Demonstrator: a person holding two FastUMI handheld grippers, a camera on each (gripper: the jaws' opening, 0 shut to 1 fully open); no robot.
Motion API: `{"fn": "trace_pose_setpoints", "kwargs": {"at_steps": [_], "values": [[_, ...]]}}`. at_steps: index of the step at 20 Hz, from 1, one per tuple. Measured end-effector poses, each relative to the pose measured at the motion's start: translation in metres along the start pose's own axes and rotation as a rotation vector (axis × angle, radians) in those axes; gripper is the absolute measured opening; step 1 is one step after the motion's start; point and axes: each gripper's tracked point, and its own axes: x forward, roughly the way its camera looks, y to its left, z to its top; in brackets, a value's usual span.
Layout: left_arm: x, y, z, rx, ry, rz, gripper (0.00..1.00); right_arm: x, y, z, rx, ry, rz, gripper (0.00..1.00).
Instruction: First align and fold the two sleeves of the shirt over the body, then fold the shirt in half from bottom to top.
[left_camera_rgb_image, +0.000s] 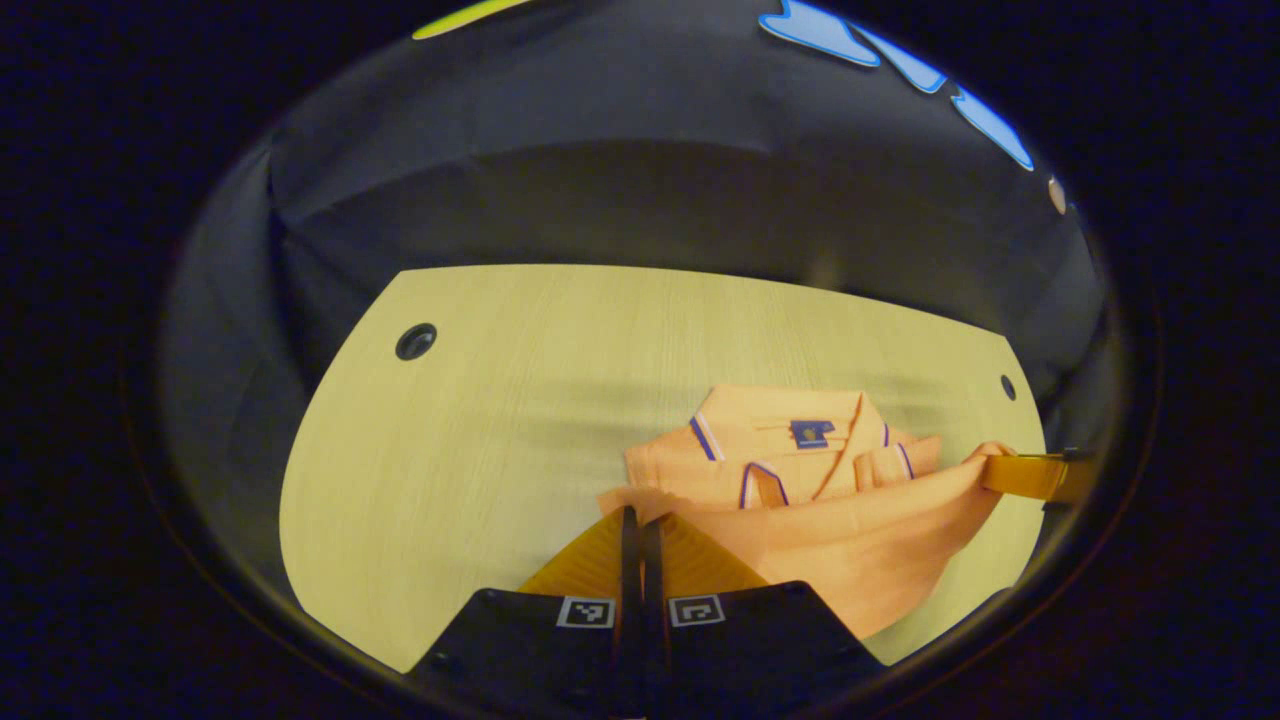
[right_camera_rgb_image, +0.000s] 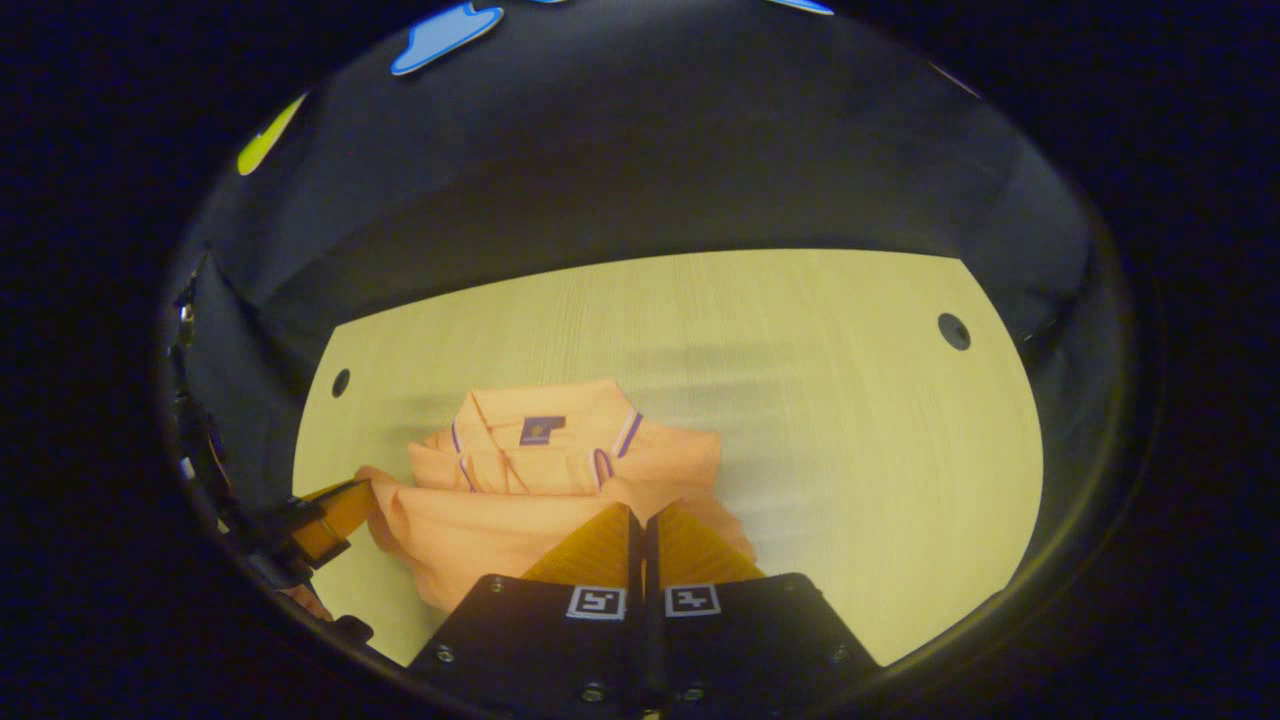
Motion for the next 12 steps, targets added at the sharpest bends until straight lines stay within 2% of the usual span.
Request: {"fn": "trace_pose_setpoints", "kwargs": {"at_steps": [6, 12], "values": [[0.055, -0.010, 0.036, 0.021, -0.128, 0.005, 0.05, 0.048, -0.010, 0.041, 0.037, -0.119, -0.039, 0.00], [0.085, -0.010, 0.033, 0.053, -0.155, 0.001, 0.05, 0.078, -0.019, 0.039, -0.022, -0.156, -0.101, 0.00]]}}
